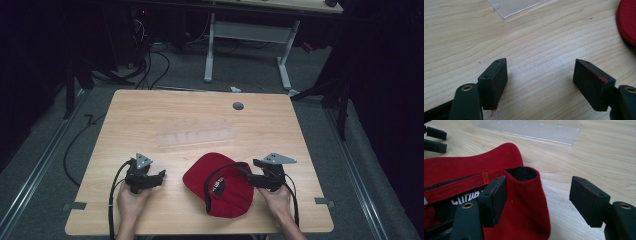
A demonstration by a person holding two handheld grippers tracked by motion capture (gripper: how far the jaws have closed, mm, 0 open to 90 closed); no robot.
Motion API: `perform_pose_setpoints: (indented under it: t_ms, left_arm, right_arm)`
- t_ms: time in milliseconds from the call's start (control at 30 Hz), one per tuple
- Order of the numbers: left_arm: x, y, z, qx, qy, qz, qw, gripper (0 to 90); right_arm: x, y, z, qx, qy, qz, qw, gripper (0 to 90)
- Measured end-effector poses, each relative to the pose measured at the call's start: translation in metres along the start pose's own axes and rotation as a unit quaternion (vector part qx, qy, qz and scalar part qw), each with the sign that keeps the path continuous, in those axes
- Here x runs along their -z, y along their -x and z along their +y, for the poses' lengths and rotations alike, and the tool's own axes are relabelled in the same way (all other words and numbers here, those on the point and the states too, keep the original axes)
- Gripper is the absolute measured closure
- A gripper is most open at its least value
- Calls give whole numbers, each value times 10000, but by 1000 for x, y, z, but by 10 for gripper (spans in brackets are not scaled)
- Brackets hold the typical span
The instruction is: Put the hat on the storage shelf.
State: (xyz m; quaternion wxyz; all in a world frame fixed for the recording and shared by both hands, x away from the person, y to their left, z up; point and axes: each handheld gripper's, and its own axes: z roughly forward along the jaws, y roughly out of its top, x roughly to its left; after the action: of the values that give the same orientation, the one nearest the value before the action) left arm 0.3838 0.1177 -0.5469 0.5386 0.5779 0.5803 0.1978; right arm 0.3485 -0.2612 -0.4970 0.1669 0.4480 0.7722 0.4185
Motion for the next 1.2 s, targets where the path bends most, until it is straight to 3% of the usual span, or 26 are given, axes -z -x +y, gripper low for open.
perform_pose_setpoints:
  t_ms: [567, 867, 1200]
  left_arm:
    - [0, 0, 0, 1, 0, 0, 10000, 279]
    - [0, 0, 0, -10, -6, 1, 10000, 278]
    - [0, 0, 0, -10, -13, 0, 10000, 278]
  right_arm:
    - [-29, -7, 6, 184, -373, 228, 9989, 315]
    - [-41, -7, 5, 65, -532, 415, 9977, 371]
    - [-48, -6, 3, 151, -669, 471, 9965, 451]
